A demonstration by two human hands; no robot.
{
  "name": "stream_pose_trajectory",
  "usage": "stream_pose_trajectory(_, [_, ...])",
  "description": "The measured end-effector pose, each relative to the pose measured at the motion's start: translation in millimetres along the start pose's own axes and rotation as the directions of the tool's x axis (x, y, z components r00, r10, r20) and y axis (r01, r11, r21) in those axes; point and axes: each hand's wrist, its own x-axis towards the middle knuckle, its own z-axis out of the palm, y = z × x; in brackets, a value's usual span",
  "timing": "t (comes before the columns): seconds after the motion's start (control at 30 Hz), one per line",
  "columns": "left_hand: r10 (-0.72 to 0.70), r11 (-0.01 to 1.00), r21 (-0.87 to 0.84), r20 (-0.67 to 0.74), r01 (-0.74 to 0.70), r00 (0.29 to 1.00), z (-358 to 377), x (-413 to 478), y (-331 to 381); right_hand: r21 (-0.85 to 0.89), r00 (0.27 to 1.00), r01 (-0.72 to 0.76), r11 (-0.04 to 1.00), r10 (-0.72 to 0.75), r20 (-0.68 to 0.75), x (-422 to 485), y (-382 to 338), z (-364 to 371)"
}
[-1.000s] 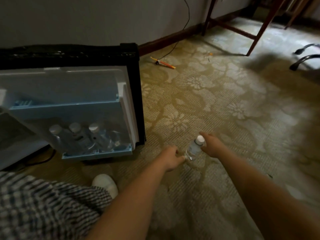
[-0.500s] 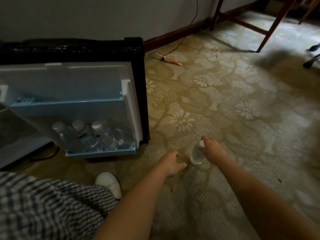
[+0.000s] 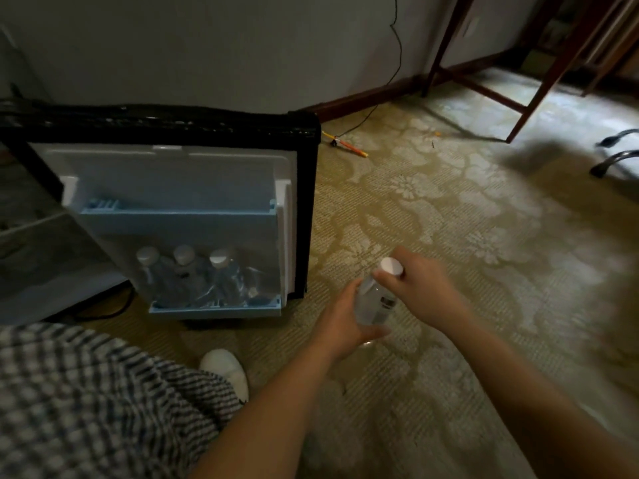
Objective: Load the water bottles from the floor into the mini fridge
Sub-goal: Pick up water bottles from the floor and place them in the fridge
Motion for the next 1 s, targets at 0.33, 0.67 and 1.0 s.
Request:
stream_pose_trajectory(0.33, [0.134,0.991,0.052,-0.239,-0.126,0.962,-91,-22,28,0.015,0.976,0.196,0.98,-0.193,-0.105,20,-93,-16])
stream_pose_trajectory(0.67, [0.126,0.992,0.035,-0.353,-0.121,0.927,-158,-29,17,0.052,0.959,0.262,0.964,-0.253,-0.129,48,-156,16])
stream_pose_trajectory(1.0, [-0.061,0.998,0.007,-0.391,0.07,0.918,-162,-29,-28,0.037,0.971,0.239,0.97,-0.239,-0.002,64,-166,65])
